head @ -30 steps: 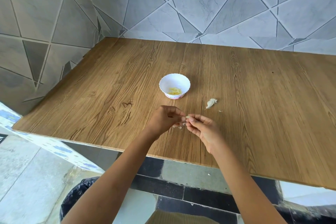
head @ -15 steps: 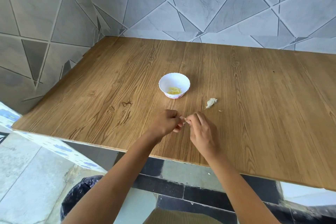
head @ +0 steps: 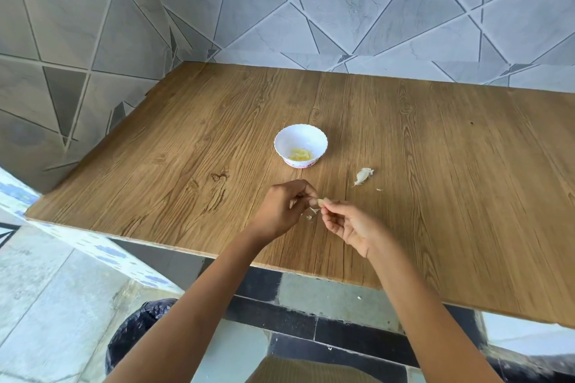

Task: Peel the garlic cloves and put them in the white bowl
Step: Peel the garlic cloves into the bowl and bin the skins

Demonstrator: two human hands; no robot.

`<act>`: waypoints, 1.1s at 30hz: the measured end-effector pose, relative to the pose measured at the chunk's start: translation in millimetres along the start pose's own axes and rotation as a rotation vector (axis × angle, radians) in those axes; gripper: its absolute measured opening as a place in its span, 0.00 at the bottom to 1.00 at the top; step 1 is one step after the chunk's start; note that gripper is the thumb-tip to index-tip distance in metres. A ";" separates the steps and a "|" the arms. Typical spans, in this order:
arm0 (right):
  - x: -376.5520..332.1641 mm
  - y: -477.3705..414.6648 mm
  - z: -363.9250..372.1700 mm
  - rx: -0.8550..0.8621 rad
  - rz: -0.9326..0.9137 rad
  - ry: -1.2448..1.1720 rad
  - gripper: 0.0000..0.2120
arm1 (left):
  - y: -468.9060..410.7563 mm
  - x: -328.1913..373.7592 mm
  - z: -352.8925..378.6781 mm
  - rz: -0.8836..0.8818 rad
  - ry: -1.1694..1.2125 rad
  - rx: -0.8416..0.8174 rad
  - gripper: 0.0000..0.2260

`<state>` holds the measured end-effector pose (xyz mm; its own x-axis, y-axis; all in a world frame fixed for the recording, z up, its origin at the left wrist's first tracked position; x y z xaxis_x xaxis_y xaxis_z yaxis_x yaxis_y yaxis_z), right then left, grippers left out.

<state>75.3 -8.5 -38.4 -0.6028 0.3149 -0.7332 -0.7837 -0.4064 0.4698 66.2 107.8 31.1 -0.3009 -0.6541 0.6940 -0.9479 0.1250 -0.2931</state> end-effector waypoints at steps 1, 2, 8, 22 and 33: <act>-6.4 -0.2 -2.2 0.021 -0.103 0.099 0.03 | -0.1 -3.2 0.6 -0.032 0.009 -0.001 0.02; -16.3 1.5 -3.5 0.041 -0.258 0.234 0.03 | 0.2 -7.8 1.7 -0.075 0.022 -0.004 0.02; -47.3 39.9 27.0 0.101 -1.185 1.135 0.03 | 5.6 -28.5 17.3 -0.371 0.228 -0.133 0.08; -39.9 19.8 13.6 0.061 -0.949 0.946 0.03 | 9.1 -28.3 7.7 -0.421 0.286 -0.097 0.03; -49.2 40.6 32.2 0.130 -1.200 1.220 0.04 | 8.7 -26.5 4.9 -0.418 0.210 -0.122 0.06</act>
<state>68.3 -12.9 32.6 0.6917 -0.4429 -0.5705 -0.7201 -0.3629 -0.5914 66.5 122.5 6.9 0.1058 -0.5039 0.8573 -0.9937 -0.0216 0.1099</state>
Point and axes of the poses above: each hand's wrist, its own y-axis away from the middle knuckle, its own z-axis out of the palm, x = y × z, the point moved 9 cm from there along -y, towards the middle knuckle, and after that the axes turned 7 degrees about -y, right-handed, at the moved point
